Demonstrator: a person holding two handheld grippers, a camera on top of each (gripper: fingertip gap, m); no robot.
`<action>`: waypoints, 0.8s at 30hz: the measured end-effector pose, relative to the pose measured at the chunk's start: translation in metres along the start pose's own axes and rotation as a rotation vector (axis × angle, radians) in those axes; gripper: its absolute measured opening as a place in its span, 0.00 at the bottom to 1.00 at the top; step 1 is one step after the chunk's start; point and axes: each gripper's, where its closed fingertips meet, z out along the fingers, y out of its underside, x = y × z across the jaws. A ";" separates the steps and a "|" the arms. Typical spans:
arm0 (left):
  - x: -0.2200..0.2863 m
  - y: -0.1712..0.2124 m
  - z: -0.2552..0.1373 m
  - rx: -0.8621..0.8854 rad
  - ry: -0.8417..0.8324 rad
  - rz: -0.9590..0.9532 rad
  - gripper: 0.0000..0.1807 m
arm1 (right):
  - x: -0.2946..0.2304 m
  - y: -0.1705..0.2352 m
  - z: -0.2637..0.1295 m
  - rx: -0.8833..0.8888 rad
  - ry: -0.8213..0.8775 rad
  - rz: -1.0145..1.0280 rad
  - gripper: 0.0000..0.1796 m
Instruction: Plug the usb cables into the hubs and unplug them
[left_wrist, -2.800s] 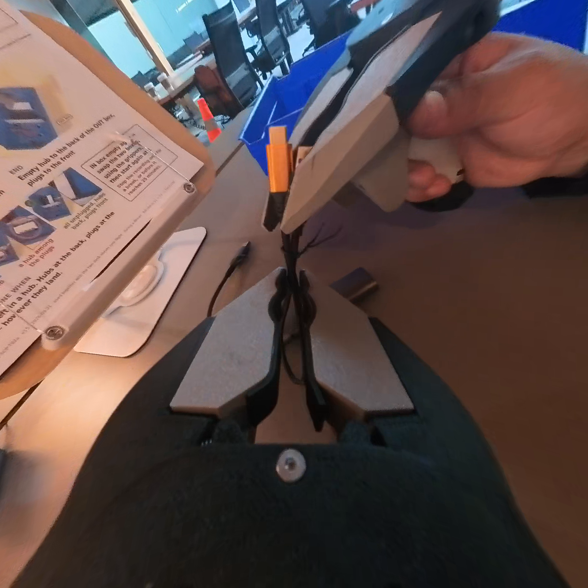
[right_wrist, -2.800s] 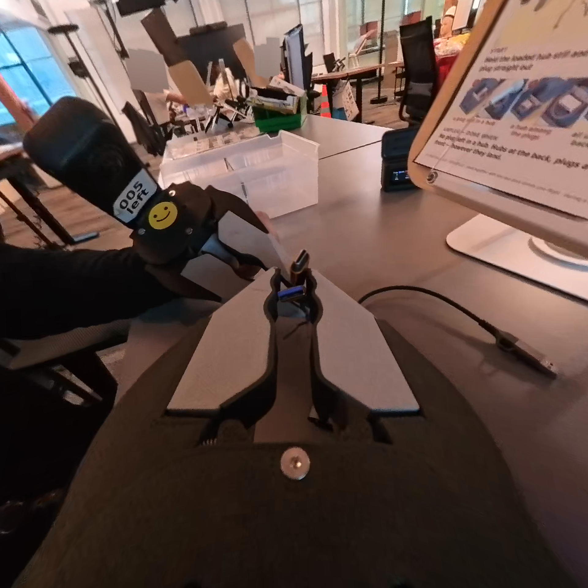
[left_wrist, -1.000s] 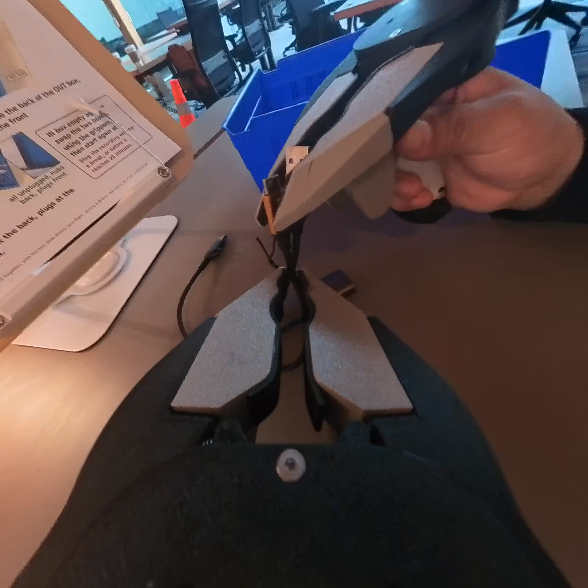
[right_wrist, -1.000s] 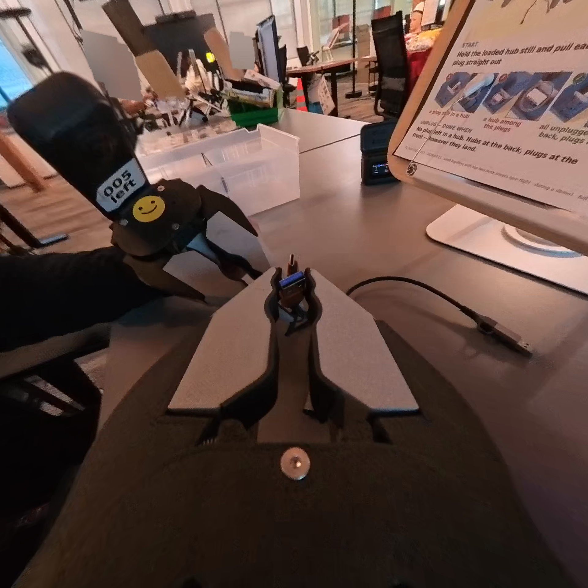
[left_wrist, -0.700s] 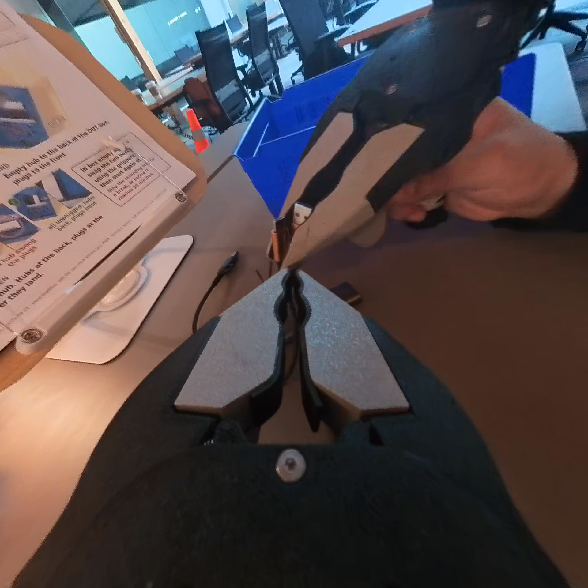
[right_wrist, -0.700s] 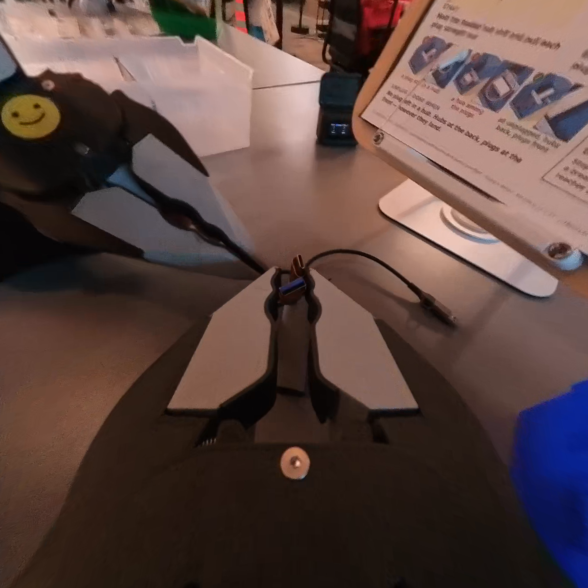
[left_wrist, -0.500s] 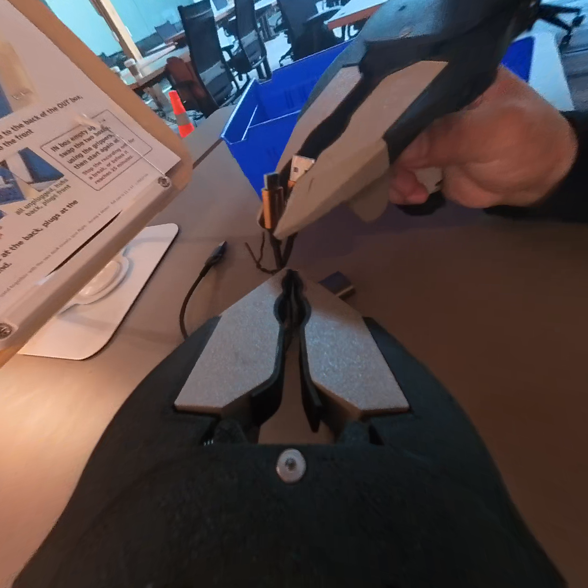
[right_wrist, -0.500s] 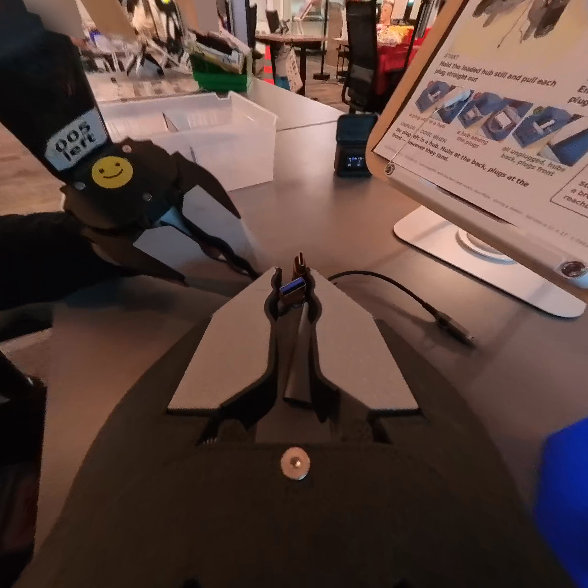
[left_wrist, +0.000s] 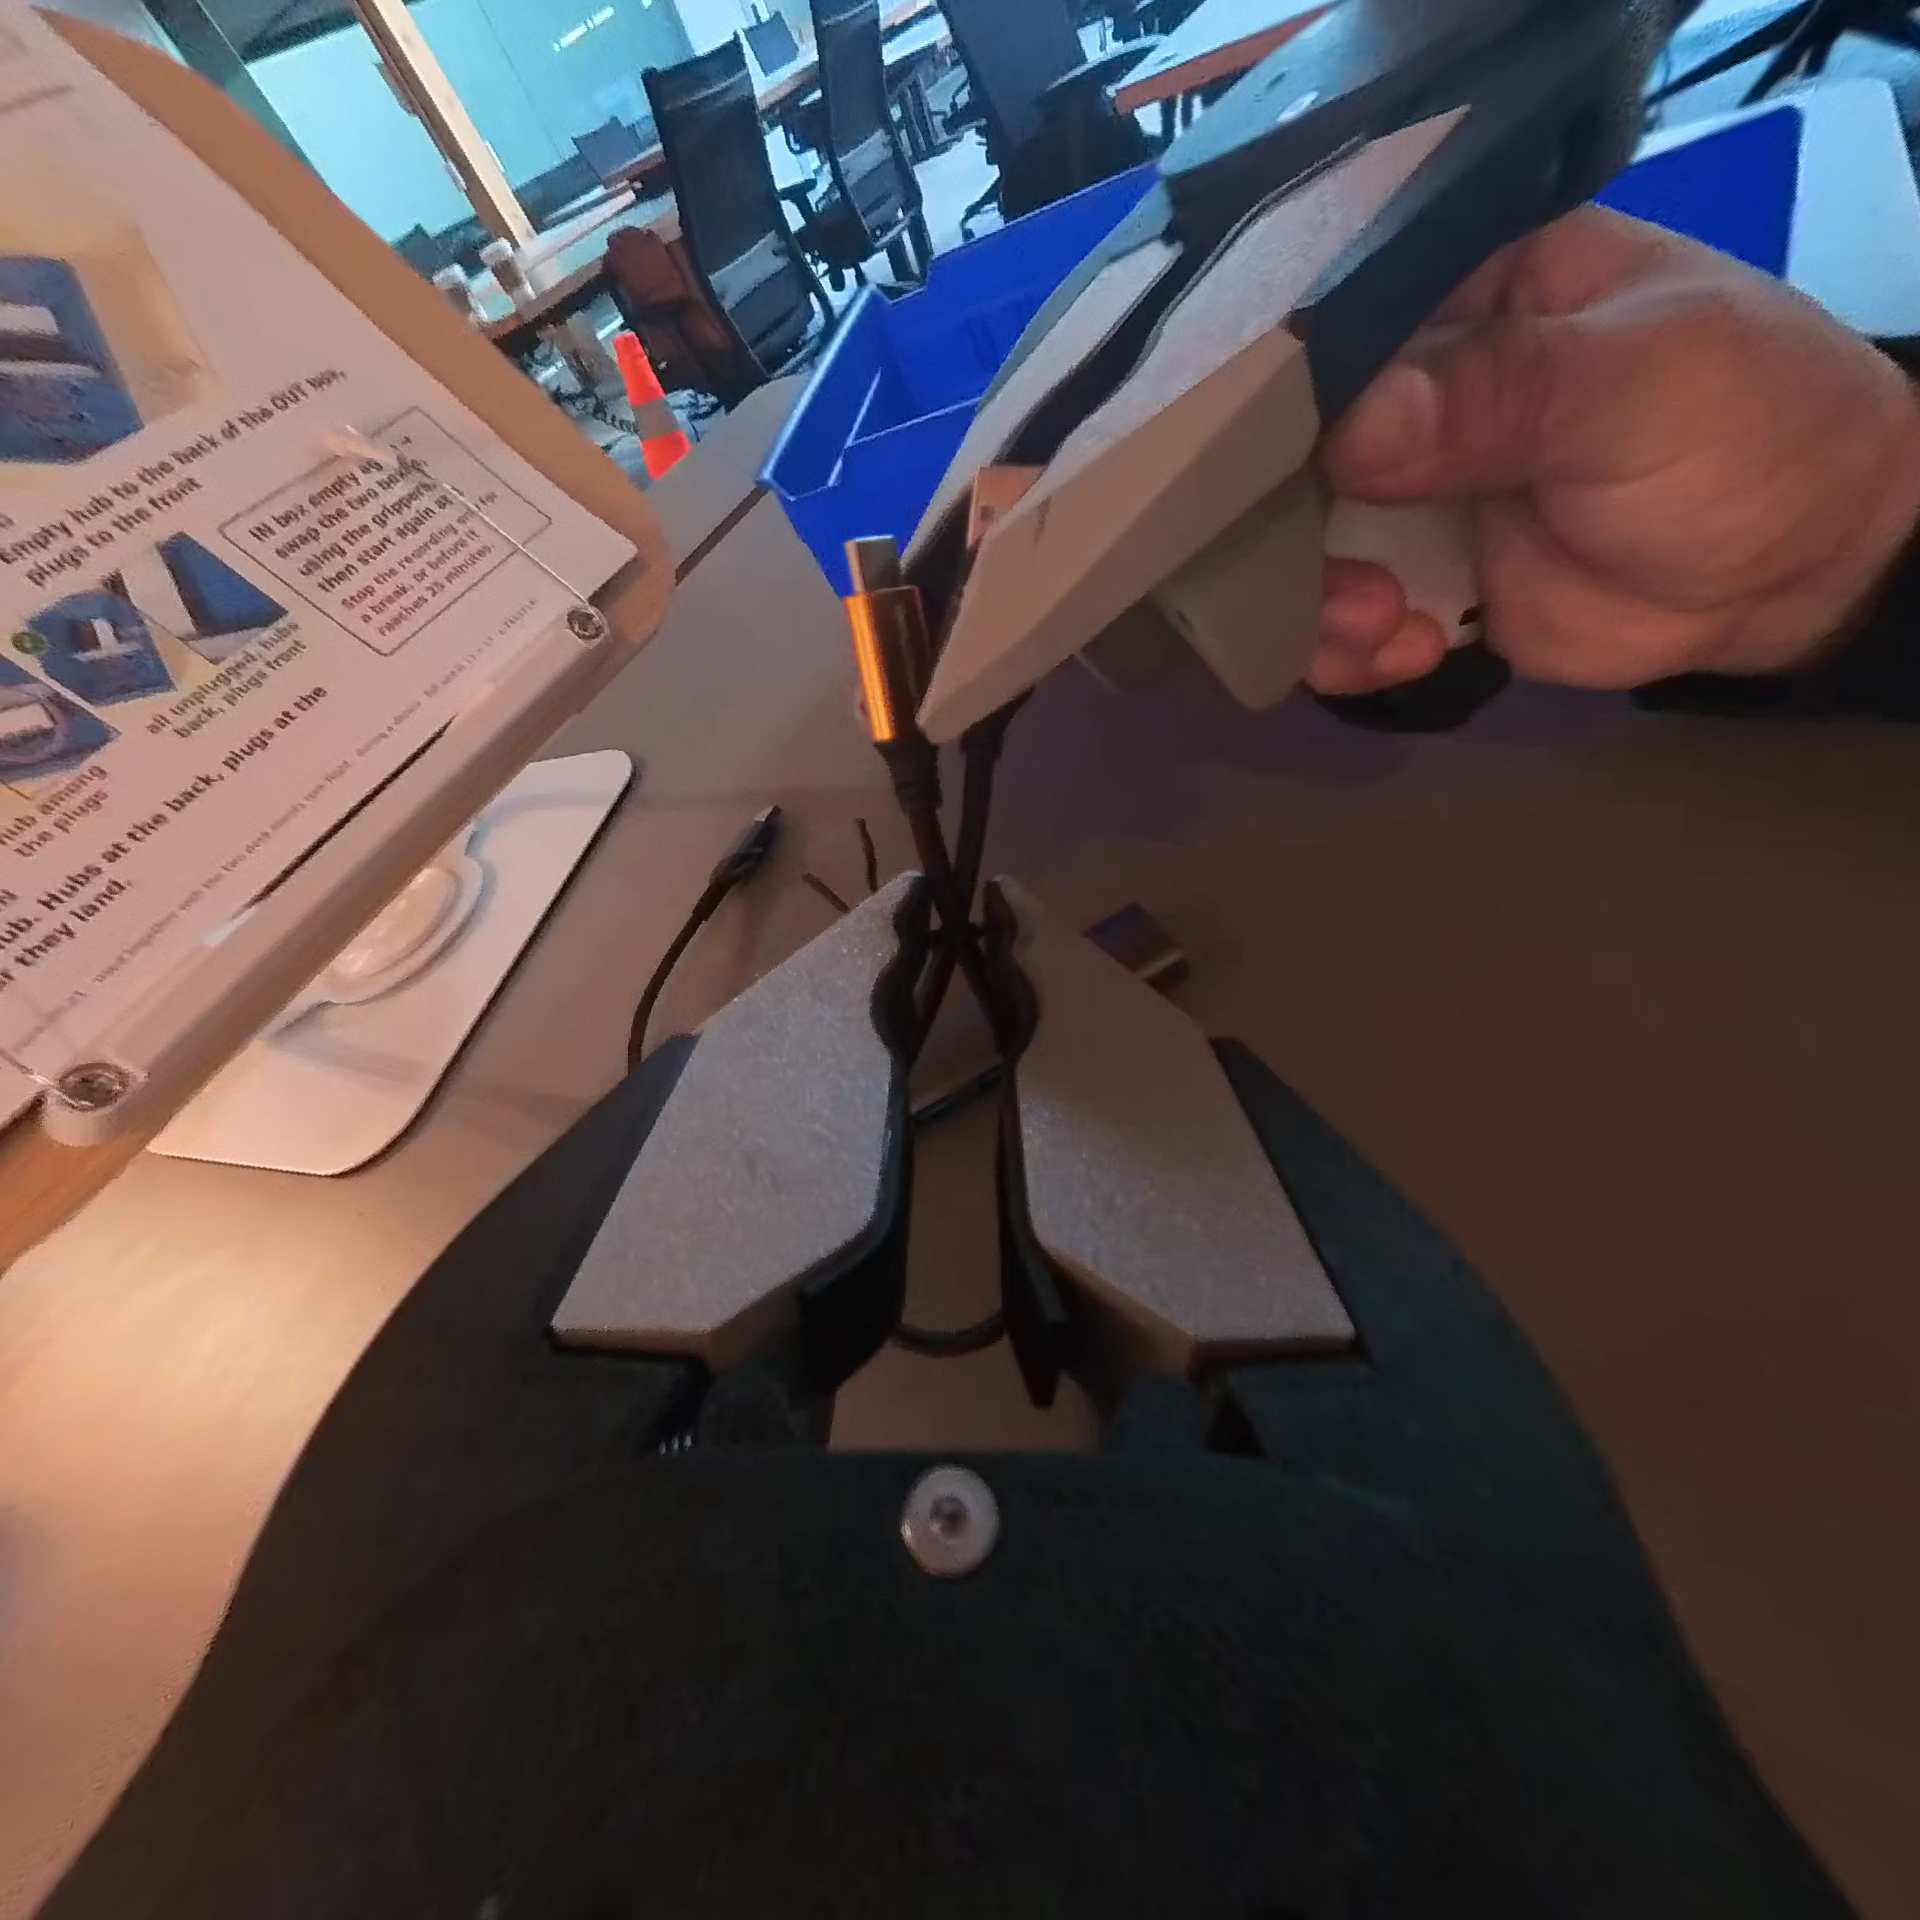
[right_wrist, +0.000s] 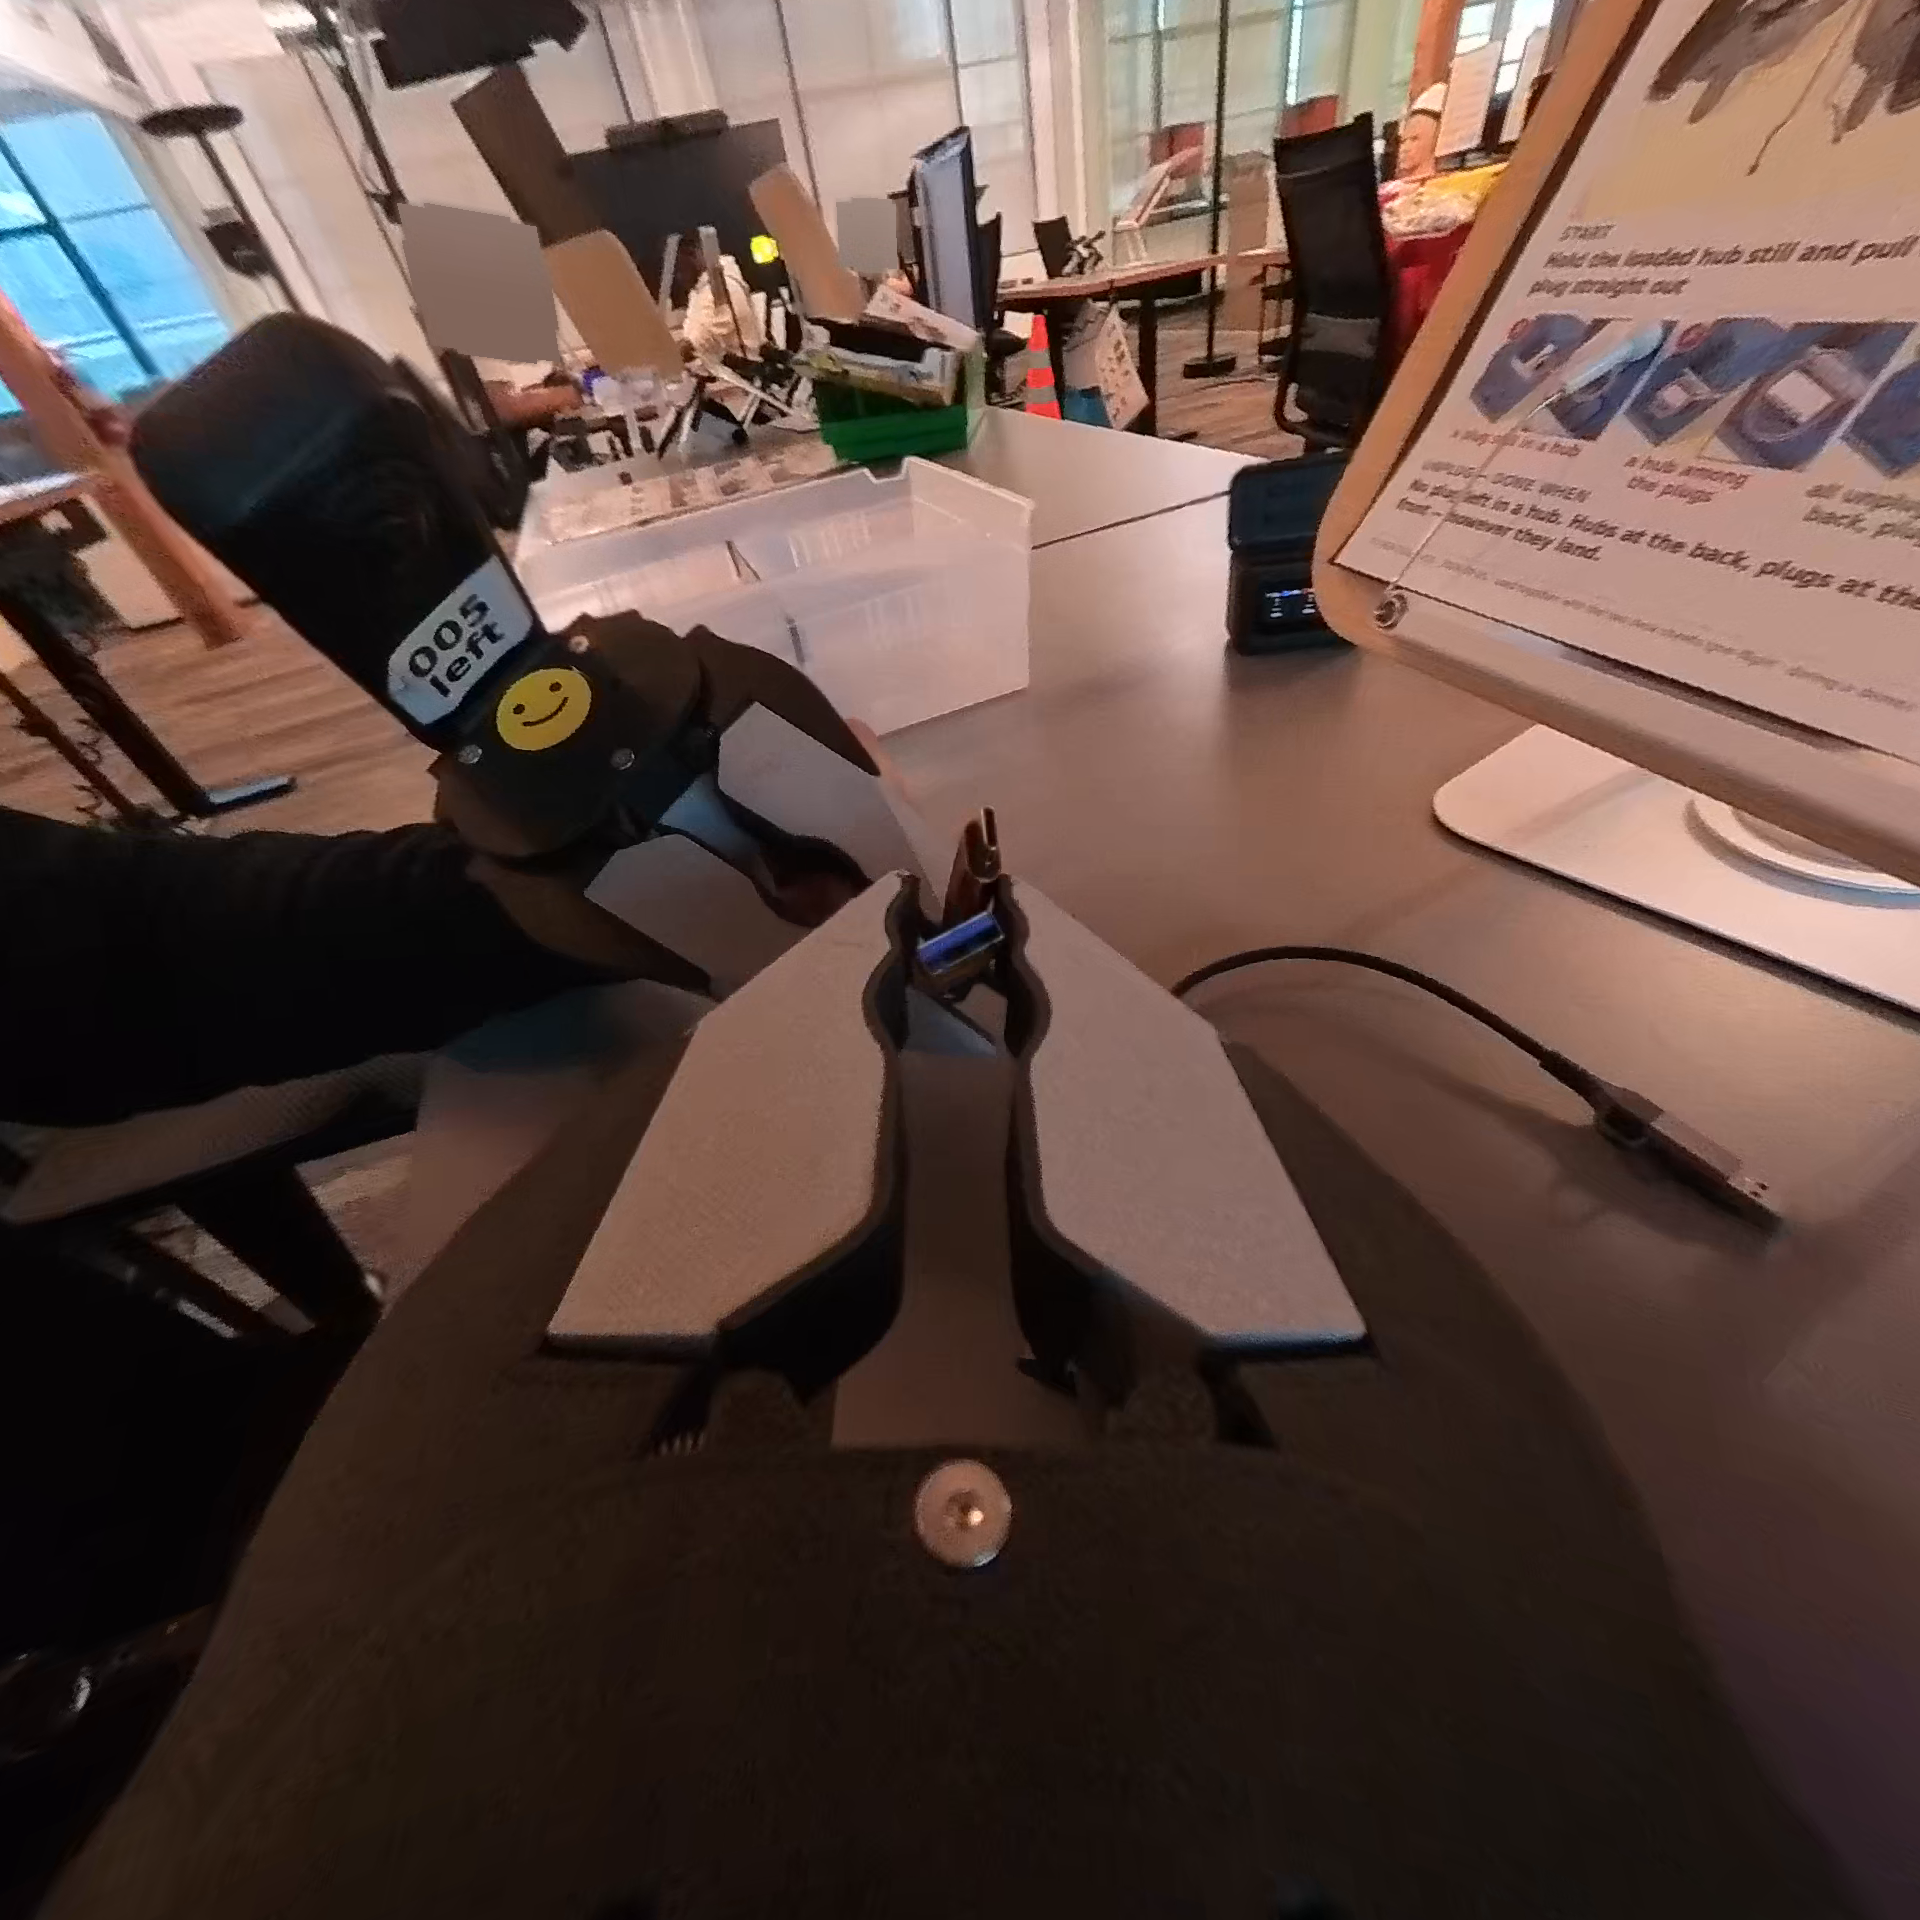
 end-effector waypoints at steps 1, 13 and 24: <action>-0.001 0.003 0.001 -0.012 0.004 -0.020 0.04 | 0.002 -0.001 -0.001 0.004 0.018 -0.008 0.06; -0.016 0.029 0.004 -0.129 -0.054 0.005 0.05 | 0.013 -0.024 -0.027 0.134 0.076 0.002 0.06; -0.032 0.047 0.001 -0.205 -0.089 -0.022 0.04 | 0.024 -0.040 -0.049 0.246 0.115 0.019 0.06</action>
